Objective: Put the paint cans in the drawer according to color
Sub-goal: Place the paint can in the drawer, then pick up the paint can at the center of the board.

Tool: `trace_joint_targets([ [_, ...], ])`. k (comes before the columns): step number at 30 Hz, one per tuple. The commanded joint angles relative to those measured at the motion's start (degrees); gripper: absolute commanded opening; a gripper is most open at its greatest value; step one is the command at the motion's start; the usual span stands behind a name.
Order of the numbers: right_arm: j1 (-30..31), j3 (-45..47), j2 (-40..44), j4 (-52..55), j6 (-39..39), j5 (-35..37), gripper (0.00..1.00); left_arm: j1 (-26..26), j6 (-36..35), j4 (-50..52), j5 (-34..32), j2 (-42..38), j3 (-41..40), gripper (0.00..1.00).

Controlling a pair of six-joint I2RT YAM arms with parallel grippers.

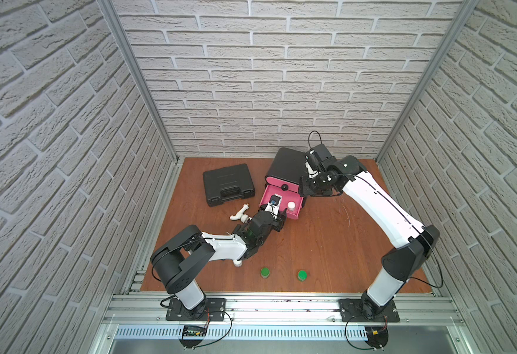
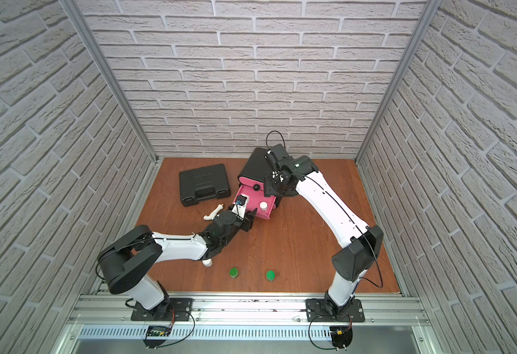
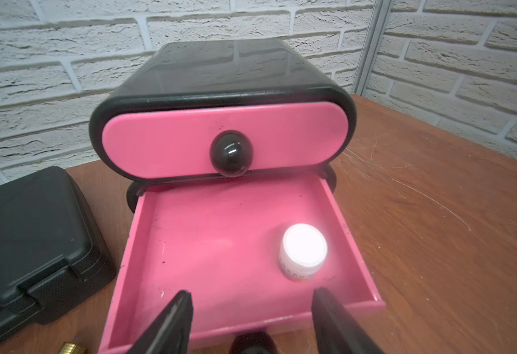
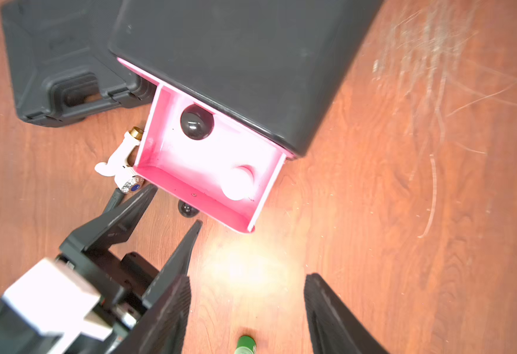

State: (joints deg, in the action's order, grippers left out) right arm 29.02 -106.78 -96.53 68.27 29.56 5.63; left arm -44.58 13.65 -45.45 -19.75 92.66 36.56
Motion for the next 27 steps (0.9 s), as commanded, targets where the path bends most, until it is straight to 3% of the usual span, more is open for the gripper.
trace_joint_targets([
  [1, -0.69, 4.74, 4.53, -1.87, 0.13, 2.5, 0.64, -1.23, -2.18, -3.73, -0.75, -4.12, -2.09, 0.69],
  [4, -1.23, 9.07, 7.97, -2.26, 0.69, 2.59, 0.64, -1.61, -2.53, -0.35, -0.3, -9.22, -4.11, 0.7],
  [7, -1.51, 14.16, 11.27, -3.74, 1.26, 2.24, 0.63, -1.68, -1.6, 9.27, -0.49, -16.74, -5.34, 0.7],
  [12, -1.68, 21.27, 15.65, -5.48, 2.41, 2.79, 0.62, -1.27, 6.82, 41.78, -4.83, -33.84, -3.2, 0.71],
  [16, -1.93, 26.63, 18.77, -8.25, 4.53, 3.03, 0.62, 0.3, 22.04, 69.72, -8.22, -45.16, -1.05, 0.75],
  [20, -2.13, 30.03, 19.38, -10.71, 6.44, 3.18, 0.61, 3.24, 32.55, 88.82, -3.55, -51.79, 1.04, 0.73],
  [23, -2.4, 31.75, 18.63, -11.84, 7.78, 3.7, 0.61, 4.54, 35.89, 96.86, 2.71, -53.73, 2.64, 0.71],
  [27, -2.66, 34.09, 17.76, -12.91, 9.16, 4.8, 0.6, 5.83, 36.03, 102.43, 10.49, -49.7, 3.97, 0.71],
])
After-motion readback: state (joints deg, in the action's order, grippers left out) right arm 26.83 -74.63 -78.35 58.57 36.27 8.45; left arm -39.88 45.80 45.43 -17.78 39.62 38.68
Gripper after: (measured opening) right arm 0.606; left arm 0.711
